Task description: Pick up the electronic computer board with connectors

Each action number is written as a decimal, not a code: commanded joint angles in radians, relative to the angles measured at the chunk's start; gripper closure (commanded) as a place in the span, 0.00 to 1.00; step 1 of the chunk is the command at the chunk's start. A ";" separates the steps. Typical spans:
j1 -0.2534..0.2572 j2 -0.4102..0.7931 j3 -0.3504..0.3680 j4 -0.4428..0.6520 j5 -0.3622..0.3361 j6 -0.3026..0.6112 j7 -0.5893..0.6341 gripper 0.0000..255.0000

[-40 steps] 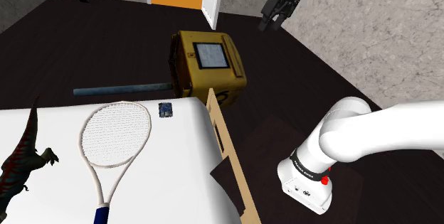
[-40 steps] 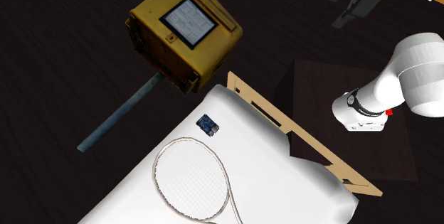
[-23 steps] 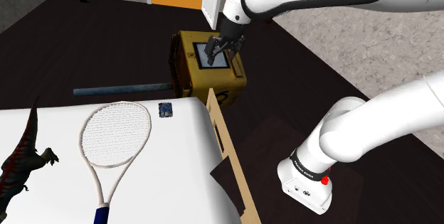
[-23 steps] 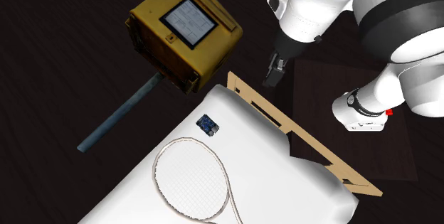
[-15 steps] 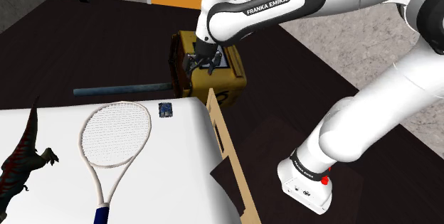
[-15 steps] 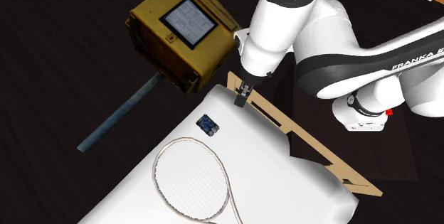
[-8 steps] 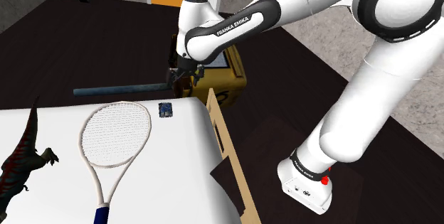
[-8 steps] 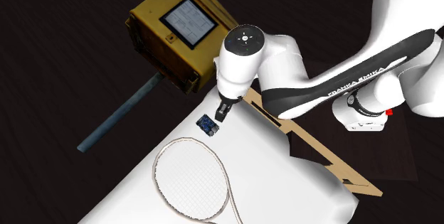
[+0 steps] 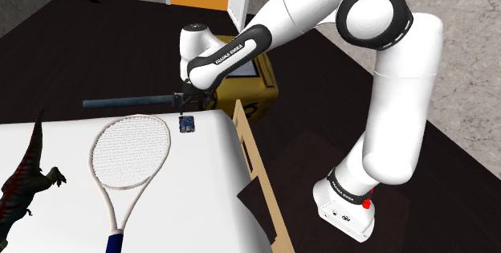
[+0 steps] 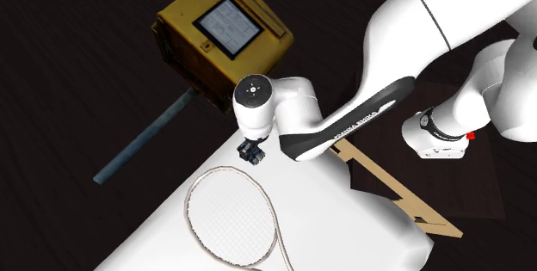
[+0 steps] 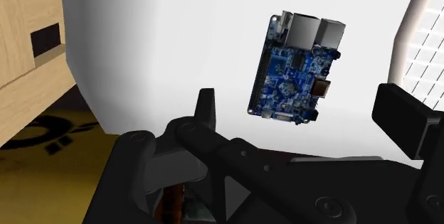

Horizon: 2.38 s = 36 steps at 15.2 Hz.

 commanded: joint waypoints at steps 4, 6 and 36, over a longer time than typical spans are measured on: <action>0.037 0.160 -0.027 0.138 -0.025 0.005 0.052 0.00; 0.040 0.180 -0.031 0.140 -0.030 0.022 0.055 0.00; 0.028 0.089 -0.013 0.136 -0.007 -0.064 0.040 1.00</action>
